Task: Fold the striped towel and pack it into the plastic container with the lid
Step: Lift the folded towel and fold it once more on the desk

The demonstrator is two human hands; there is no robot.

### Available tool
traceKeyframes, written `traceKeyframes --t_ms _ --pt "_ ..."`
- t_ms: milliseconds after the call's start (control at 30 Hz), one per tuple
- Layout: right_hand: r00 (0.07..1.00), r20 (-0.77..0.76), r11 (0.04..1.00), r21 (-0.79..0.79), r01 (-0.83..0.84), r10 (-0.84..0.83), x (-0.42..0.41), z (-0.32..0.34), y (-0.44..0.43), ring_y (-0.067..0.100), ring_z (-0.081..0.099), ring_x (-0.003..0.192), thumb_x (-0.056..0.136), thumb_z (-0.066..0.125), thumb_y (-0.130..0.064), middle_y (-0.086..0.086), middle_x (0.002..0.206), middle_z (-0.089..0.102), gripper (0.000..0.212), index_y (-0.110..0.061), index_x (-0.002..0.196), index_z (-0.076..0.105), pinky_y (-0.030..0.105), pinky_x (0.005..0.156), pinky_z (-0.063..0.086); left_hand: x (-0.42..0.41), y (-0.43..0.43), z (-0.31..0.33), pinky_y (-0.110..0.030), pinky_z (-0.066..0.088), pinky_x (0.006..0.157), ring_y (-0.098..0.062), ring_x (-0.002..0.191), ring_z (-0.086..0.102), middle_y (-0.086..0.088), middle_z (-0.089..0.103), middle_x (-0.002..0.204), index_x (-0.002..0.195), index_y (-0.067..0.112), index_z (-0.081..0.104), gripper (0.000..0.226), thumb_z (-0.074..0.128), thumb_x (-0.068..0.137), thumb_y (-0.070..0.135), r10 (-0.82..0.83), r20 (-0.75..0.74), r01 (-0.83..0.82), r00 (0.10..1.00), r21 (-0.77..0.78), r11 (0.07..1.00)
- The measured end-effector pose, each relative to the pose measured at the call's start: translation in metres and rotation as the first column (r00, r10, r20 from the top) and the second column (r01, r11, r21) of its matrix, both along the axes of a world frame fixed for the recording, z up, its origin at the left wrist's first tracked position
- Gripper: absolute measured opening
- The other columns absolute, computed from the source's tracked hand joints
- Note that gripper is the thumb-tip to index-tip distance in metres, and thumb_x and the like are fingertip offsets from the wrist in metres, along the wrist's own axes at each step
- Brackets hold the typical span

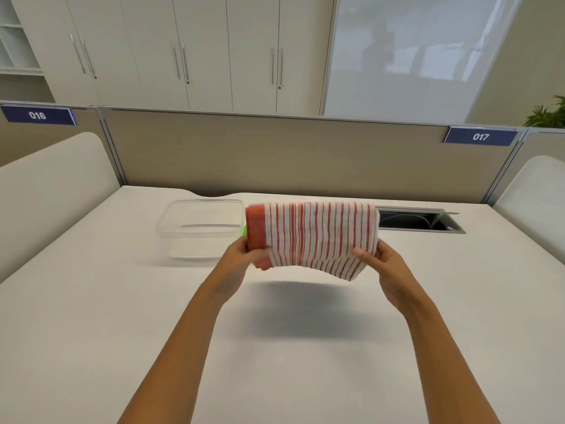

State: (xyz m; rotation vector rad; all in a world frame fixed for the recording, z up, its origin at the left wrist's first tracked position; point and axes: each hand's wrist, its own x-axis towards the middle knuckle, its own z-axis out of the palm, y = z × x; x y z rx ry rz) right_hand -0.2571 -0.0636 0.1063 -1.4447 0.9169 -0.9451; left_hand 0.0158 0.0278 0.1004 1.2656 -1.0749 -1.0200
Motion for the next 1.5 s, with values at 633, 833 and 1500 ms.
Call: traceKeyframes --t_ms 633,833,1500 --pt "0.935 -0.351 0.99 0.103 0.096 -0.054 -0.006 -0.081 0.023 0.02 0.067 0.097 0.088 0.06 -0.034 0.002 0.101 0.073 0.025 -0.015 0.102 0.068 0.036 0.087 0.053 0.003 0.033 -0.085 -0.018 0.054 0.077 -0.008 0.089 0.07 0.006 0.076 0.096 0.103 0.02 0.07 0.018 0.057 0.09 0.025 0.008 -0.014 -0.004 1.0 0.282 0.96" --pt "0.844 -0.422 0.94 -0.074 0.332 -0.332 0.014 -0.091 0.023 0.021 0.059 0.09 0.091 0.054 -0.029 0.009 0.1 0.068 0.026 -0.01 0.108 0.064 0.029 0.076 0.043 0.004 0.026 -0.089 -0.016 0.053 0.066 -0.007 0.079 0.07 0.004 0.075 0.091 0.107 0.02 0.061 0.022 0.056 0.089 0.008 0.067 0.014 -0.068 0.998 0.334 0.94" --pt "0.402 -0.877 0.877 -0.392 -0.277 -0.265 0.074 -0.106 0.035 0.013 0.003 0.147 0.1 0.017 -0.037 -0.004 0.16 0.005 0.052 -0.023 0.15 0.009 0.033 0.118 0.003 -0.055 -0.006 -0.104 -0.03 0.009 0.116 -0.009 0.144 0.019 0.006 0.025 0.156 0.147 0.024 0.025 0.049 0.017 0.1 0.034 -0.013 0.979 -0.201 0.203 0.055 0.978"
